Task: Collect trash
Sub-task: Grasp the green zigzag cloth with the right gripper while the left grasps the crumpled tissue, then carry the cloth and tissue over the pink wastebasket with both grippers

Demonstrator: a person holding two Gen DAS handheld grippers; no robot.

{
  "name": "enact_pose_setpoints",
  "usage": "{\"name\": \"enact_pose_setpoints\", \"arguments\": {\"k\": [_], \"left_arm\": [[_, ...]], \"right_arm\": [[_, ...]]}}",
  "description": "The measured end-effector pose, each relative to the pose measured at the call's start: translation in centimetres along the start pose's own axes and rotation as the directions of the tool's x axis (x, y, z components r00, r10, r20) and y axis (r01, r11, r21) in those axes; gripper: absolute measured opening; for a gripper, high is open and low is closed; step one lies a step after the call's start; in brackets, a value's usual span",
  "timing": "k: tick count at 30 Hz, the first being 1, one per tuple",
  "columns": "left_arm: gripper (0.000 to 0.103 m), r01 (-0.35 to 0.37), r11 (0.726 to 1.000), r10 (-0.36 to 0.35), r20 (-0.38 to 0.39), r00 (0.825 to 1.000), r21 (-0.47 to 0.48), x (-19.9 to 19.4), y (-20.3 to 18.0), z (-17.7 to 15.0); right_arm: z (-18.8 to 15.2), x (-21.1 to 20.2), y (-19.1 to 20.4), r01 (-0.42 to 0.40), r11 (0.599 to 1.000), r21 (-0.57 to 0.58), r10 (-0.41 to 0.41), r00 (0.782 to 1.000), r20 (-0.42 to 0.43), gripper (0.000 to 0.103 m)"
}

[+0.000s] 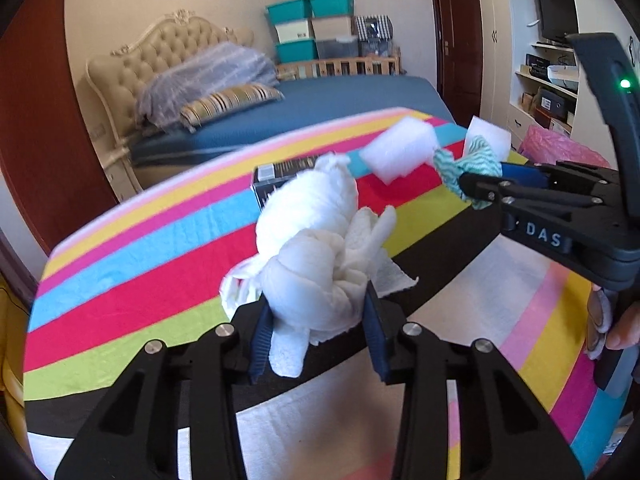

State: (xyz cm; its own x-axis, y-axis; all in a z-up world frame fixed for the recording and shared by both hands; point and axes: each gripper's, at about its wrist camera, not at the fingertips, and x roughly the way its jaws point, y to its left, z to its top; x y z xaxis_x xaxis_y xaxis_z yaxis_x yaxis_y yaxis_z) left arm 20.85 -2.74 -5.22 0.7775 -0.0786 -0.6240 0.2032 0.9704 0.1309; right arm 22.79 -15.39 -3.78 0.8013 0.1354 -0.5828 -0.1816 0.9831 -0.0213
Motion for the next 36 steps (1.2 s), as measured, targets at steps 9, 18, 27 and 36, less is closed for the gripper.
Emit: {"name": "enact_pose_setpoints", "arguments": {"k": [9,18,27,36], "left_arm": [[0.039,0.011,0.999,-0.011,0.013,1.000,-0.037,-0.8,0.7,-0.2],[0.039,0.043,0.997,-0.042,0.019,0.999,-0.061,-1.0,0.6,-0.1],[0.040,0.093,0.994,-0.090,0.037,0.995,-0.062,-2.3,-2.1,-0.3],[0.041,0.168,0.985,-0.167,0.023,0.986,-0.027,-2.1,-5.6,1.7]], "right_arm": [[-0.1,-0.3,0.3,0.010,1.000,-0.018,-0.010,1.000,0.019,0.035],[-0.6,-1.4,0.4,-0.044,0.999,-0.009,0.045,0.999,0.028,0.035],[-2.3,-5.3,-2.0,-0.074,0.997,0.009,0.073,0.996,0.057,0.035],[-3.5,-8.3,-6.4,-0.049,0.999,0.013,0.048,0.996,0.080,0.035]]}}
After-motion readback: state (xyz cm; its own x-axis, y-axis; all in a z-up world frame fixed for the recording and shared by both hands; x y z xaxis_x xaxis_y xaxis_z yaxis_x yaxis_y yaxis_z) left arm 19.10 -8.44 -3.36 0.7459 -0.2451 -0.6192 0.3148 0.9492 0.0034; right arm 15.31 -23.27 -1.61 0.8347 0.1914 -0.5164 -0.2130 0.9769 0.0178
